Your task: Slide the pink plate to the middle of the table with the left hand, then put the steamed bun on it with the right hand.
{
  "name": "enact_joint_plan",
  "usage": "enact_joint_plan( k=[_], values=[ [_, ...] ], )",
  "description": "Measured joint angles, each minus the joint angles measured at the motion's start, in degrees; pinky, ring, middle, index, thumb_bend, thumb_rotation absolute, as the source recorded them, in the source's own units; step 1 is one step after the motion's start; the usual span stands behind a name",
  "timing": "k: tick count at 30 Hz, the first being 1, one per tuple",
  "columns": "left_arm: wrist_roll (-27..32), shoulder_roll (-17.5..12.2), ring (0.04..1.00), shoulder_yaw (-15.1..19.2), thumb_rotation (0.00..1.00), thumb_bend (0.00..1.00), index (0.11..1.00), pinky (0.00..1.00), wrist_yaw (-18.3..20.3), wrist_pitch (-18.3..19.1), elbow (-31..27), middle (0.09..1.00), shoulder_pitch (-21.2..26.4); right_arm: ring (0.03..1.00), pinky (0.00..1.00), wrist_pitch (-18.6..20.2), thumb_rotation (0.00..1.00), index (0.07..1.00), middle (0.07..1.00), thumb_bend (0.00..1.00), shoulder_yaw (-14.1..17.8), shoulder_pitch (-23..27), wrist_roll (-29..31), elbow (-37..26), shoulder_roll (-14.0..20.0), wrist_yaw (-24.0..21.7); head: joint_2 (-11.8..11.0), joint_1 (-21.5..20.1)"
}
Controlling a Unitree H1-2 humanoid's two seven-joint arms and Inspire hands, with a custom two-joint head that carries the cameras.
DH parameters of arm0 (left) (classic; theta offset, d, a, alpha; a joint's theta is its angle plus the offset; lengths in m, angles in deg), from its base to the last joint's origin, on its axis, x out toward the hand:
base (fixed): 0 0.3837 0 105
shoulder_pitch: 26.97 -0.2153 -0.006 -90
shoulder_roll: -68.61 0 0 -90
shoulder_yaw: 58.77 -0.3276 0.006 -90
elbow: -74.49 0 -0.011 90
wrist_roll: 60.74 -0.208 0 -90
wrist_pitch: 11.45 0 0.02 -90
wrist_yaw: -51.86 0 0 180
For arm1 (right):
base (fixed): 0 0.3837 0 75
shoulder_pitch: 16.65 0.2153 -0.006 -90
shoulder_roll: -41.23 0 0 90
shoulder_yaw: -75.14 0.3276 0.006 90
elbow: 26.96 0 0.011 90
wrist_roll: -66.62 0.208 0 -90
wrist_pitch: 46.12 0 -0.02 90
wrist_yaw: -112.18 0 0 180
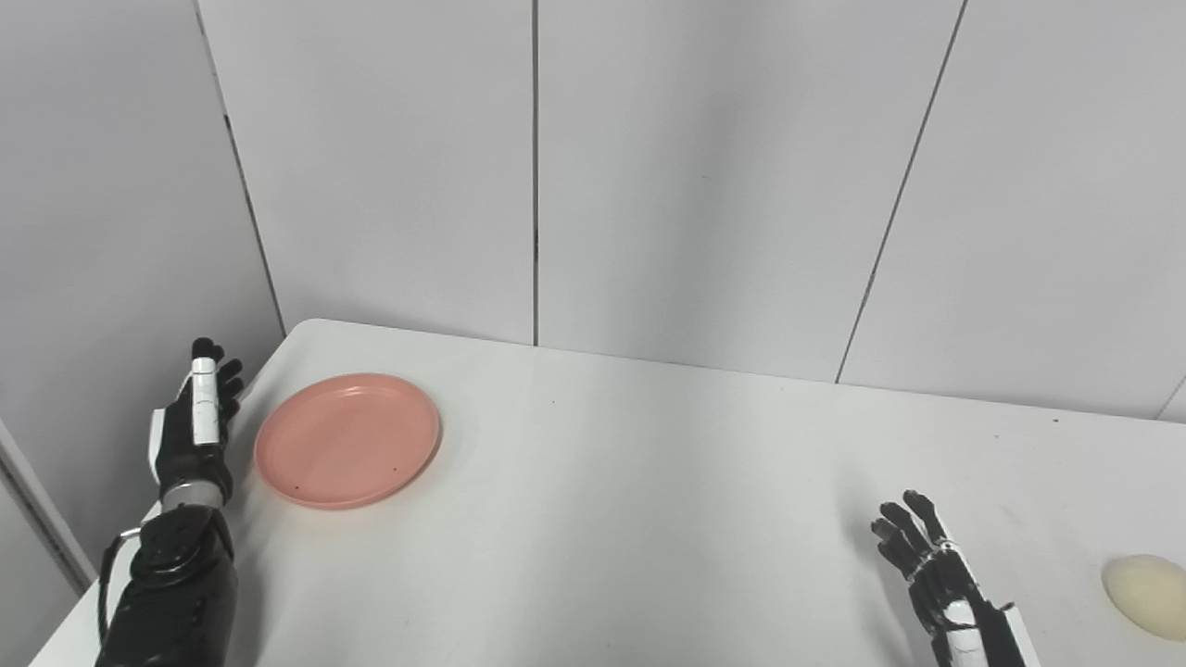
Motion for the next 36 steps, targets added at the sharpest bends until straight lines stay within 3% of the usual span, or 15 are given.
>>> enact_joint_plan(
  k=[11, 17, 29, 36],
  values=[
    [0.0, 0.0, 0.911, -0.5, 0.96, 0.86, 0.874, 0.96, 0.2, -0.1, 1.2, 0.891, 0.4, 0.89, 0.92, 0.9, 1.0, 0.944, 0.905, 0.75, 0.0, -0.1, 0.0, -0.2, 0.0, 0.0, 0.3, -0.3],
    [0.1, 0.0, 0.879, -0.5, 0.94, 0.84, 0.875, 0.91, 0.6, 0.1, 1.0, 0.878, 0.4, 0.886, 0.92, 0.9, 0.99, 0.941, 0.903, 0.74, 0.0, -0.2, 0.0, -0.3, 0.0, 0.0, 0.3, -0.3],
    [2.0, 1.0, 0.841, -1.5, 0.93, 0.85, 0.851, 0.87, 2.7, 2.3, -2.2, 0.851, -0.2, 0.875, 0.91, 1.0, 1.0, 0.942, 0.896, 0.74, 0.0, -0.3, -0.4, -0.4, 0.0, 0.0, 0.4, -0.4],
    [2.3, 2.6, 0.841, -2.5, 0.94, 0.84, 0.85, 0.87, 3.7, 6.1, -6.3, 0.855, -1.0, 0.867, 0.91, 1.0, 1.0, 0.94, 0.892, 0.72, -0.1, -0.3, -0.5, -0.4, 0.0, 0.0, 0.4, -0.6]
  ],
)
